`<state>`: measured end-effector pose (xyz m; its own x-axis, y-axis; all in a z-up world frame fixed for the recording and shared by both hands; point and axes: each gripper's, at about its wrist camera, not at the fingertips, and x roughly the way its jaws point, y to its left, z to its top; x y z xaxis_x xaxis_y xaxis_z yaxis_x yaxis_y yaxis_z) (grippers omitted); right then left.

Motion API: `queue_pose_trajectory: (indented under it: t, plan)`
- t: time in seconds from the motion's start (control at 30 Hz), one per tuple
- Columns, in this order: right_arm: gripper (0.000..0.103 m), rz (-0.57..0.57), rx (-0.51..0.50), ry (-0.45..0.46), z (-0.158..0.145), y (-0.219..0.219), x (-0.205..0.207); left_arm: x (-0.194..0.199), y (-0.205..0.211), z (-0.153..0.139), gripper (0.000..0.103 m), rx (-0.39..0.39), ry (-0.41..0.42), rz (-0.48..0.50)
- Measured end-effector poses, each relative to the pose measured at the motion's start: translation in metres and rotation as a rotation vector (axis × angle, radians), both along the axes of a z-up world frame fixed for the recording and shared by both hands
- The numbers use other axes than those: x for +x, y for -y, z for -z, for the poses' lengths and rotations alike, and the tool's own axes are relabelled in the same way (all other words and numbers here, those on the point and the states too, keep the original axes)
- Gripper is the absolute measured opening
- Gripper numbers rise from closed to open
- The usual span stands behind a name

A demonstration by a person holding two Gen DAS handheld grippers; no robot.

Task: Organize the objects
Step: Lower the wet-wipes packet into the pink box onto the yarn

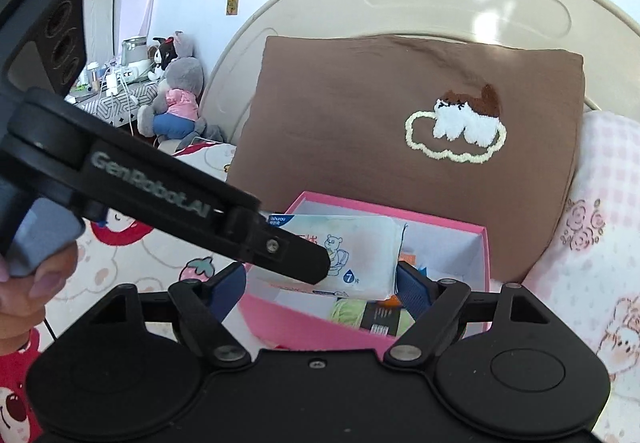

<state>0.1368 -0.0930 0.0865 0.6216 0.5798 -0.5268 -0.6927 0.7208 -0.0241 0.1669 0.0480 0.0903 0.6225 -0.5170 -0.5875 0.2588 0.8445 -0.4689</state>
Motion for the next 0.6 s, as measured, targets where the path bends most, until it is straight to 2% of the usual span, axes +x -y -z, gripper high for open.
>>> queue_pose_trajectory:
  t: [0.17, 0.27, 0.37, 0.6]
  plan:
    - [0.074, -0.023, -0.009, -0.054, 0.002, -0.011, 0.029, 0.028, -0.001, 0.0, 0.048, 0.051, -0.007, -0.032]
    - [0.067, -0.011, -0.026, -0.094, 0.013, -0.014, 0.049, 0.046, -0.001, 0.012, 0.048, 0.049, -0.054, -0.041]
    - [0.062, 0.011, 0.005, -0.163, 0.024, -0.009, 0.069, 0.062, 0.002, 0.028, 0.048, 0.051, -0.089, -0.048]
    - [0.062, 0.053, -0.019, -0.253, 0.051, -0.003, 0.097, 0.09, 0.014, 0.063, 0.048, 0.01, -0.175, -0.044]
